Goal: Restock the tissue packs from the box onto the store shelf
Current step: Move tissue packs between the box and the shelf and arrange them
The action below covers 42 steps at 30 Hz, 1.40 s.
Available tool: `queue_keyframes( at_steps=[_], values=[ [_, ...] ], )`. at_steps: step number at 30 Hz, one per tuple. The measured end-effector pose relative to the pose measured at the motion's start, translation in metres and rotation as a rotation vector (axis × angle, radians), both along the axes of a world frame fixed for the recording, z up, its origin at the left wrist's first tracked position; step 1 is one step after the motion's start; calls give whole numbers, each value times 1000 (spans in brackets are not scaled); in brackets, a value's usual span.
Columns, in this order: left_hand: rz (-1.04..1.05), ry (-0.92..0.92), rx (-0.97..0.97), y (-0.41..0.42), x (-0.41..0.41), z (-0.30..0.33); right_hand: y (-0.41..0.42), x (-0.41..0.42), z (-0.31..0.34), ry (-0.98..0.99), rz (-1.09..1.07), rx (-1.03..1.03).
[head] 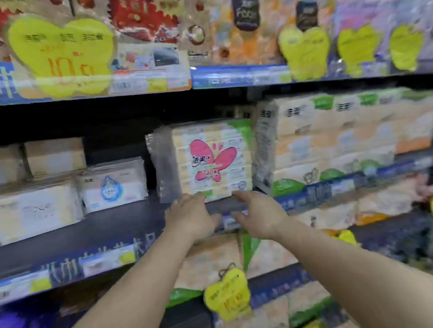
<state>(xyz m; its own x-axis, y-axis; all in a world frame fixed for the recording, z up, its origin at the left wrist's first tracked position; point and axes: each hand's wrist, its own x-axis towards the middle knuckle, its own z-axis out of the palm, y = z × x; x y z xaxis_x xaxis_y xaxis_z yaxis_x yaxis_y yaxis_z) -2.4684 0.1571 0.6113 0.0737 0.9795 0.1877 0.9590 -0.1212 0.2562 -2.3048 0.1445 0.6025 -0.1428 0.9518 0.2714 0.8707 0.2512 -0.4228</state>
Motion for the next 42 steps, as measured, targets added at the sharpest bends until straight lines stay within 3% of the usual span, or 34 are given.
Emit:
queue_keyframes(
  at_steps=[4, 8, 15, 21, 33, 42],
  values=[
    [-187, 69, -71, -48, 150, -18, -71, 150, -19, -273, -260, -13],
    [-406, 101, -58, -91, 283, -36, -136, 268, -38, -427, -470, -28],
    [-655, 134, -169, -119, 459, -76, -200, 421, -81, -358, -704, -173],
    [-783, 119, -303, -87, 577, -131, -185, 529, -122, -370, -806, -304],
    [-782, 135, -471, 40, 751, -222, -71, 713, -196, -312, -835, -589],
    [-508, 39, -724, 86, 809, -330, 4, 829, -293, -301, -662, -772]
  ],
)
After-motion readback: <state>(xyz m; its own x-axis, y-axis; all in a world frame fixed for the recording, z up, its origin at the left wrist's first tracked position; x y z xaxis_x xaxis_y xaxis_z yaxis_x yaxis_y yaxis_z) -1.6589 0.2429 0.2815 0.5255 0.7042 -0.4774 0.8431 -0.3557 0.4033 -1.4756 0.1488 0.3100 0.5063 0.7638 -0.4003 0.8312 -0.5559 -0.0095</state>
